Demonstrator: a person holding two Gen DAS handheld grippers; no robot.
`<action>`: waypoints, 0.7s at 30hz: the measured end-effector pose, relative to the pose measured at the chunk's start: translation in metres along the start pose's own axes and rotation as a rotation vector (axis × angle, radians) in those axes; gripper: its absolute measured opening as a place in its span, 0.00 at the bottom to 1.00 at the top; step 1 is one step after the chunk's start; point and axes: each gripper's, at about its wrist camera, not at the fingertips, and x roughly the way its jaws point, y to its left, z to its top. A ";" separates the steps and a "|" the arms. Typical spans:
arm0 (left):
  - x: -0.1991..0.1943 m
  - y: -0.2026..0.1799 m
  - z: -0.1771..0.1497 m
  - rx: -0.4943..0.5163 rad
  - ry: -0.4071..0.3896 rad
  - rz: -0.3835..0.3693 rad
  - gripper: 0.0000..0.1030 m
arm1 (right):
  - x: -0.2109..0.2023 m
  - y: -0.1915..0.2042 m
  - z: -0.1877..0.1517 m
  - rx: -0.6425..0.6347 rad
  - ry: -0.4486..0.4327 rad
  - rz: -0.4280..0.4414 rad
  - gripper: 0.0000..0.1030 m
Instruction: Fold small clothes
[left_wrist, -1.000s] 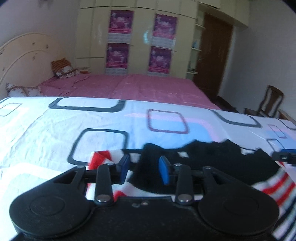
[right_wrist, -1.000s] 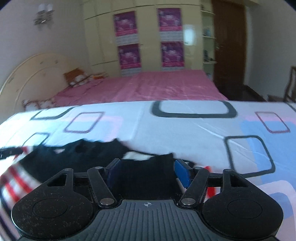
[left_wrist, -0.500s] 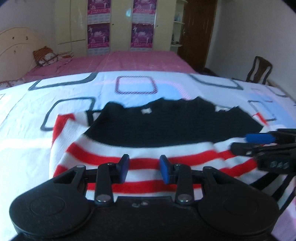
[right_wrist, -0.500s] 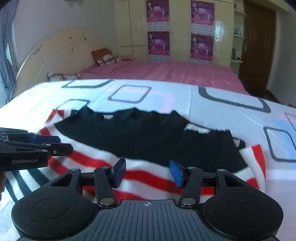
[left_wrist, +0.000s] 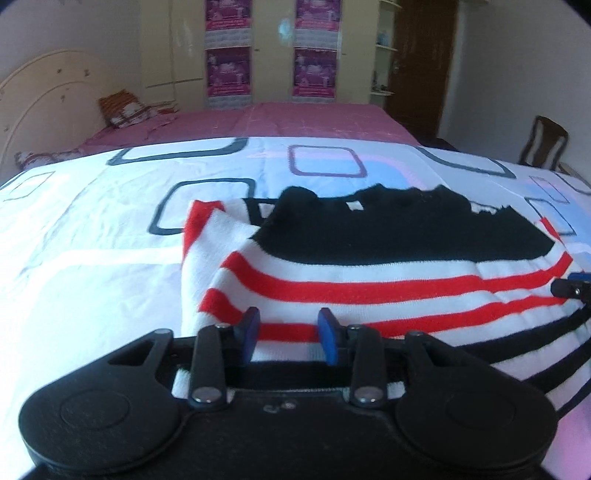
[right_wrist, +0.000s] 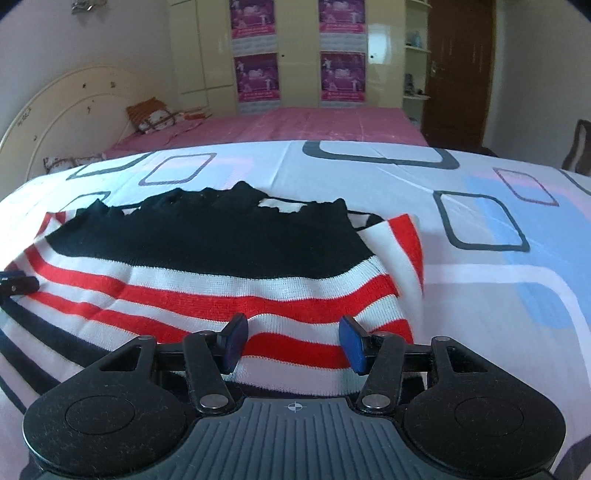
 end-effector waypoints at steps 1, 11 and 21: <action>-0.008 -0.001 0.000 -0.008 -0.011 -0.001 0.31 | -0.005 0.002 0.001 0.007 -0.010 0.016 0.52; -0.025 -0.027 -0.032 0.057 -0.007 -0.050 0.36 | -0.025 0.054 -0.022 -0.099 0.014 0.101 0.52; -0.026 -0.007 -0.038 0.024 0.003 -0.087 0.37 | -0.044 0.011 -0.053 -0.045 0.044 -0.047 0.52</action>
